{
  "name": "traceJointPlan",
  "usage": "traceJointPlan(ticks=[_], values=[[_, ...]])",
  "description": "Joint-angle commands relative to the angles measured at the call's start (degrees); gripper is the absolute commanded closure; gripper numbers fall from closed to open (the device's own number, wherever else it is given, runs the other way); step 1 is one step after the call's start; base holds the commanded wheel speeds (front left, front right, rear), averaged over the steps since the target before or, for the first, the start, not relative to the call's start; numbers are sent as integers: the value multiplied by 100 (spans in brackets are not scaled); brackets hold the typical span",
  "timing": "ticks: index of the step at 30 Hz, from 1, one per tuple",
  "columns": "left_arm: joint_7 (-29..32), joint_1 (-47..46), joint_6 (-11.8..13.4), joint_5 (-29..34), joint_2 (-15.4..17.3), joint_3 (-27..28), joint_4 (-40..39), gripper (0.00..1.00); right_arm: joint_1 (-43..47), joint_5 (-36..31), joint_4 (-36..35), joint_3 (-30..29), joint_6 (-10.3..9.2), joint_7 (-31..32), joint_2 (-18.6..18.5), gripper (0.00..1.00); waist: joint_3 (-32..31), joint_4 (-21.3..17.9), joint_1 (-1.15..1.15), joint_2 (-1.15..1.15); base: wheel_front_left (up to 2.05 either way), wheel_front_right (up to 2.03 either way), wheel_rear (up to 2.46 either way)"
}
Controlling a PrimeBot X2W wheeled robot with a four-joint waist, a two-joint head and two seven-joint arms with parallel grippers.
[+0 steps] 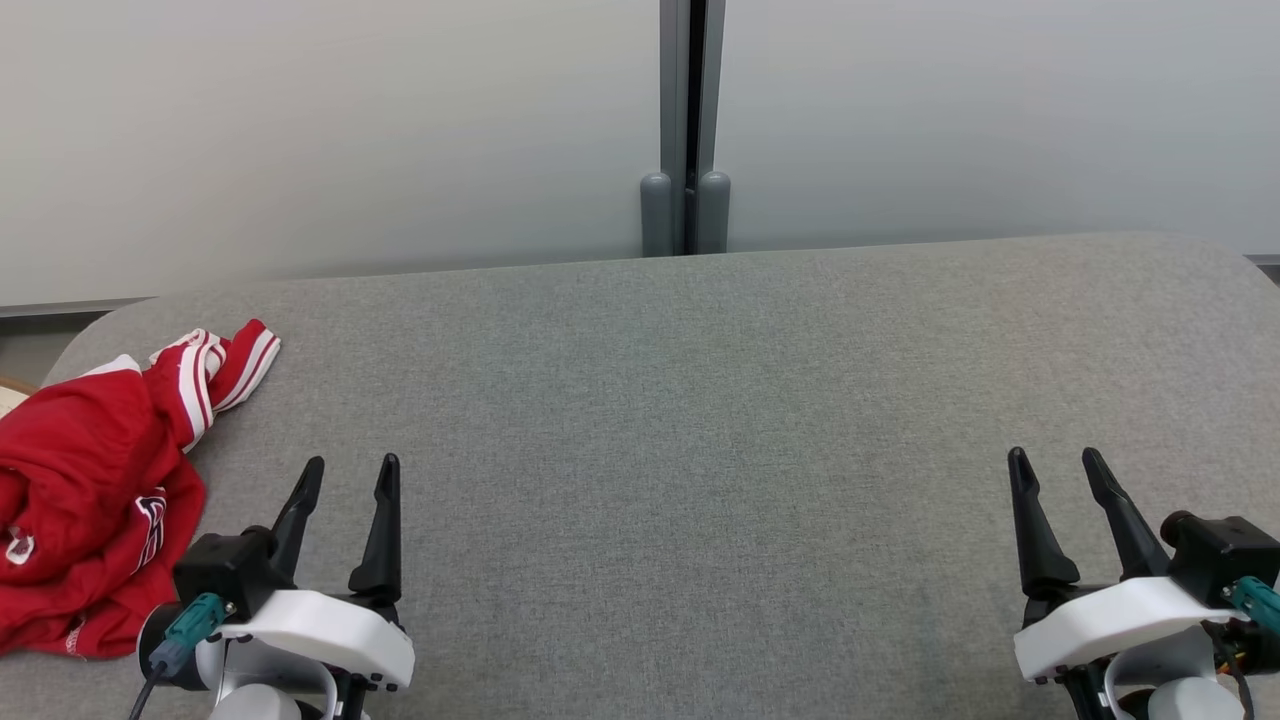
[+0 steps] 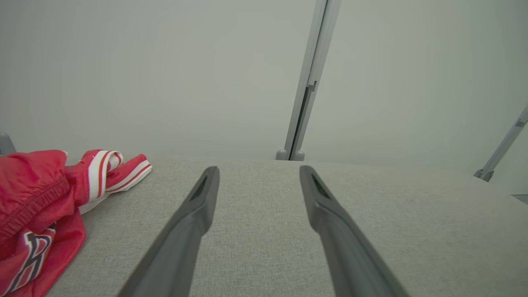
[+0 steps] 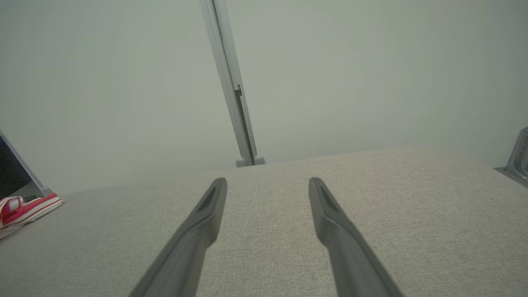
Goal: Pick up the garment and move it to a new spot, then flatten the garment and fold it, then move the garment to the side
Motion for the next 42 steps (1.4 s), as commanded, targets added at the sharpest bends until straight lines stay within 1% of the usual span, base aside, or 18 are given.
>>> traceJointPlan(ticks=[1,17,28,42], values=[[-41,-151,25,130,29,-9,27,0,-2,-136,0,9,0,-57,-16,0,-7,2,0,0,0,0,0],[-208,-180,63,680,-1,-87,305,0,79,-713,34,37,0,-101,51,0,-38,23,0,0,0,0,0],[-320,-234,48,1006,-23,-112,447,0,104,-887,93,-56,0,-225,140,0,-62,72,0,0,0,0,0],[-314,-260,-1,869,-53,-66,508,0,80,-773,127,-107,0,-218,173,0,-38,124,0,0,0,0,0]])
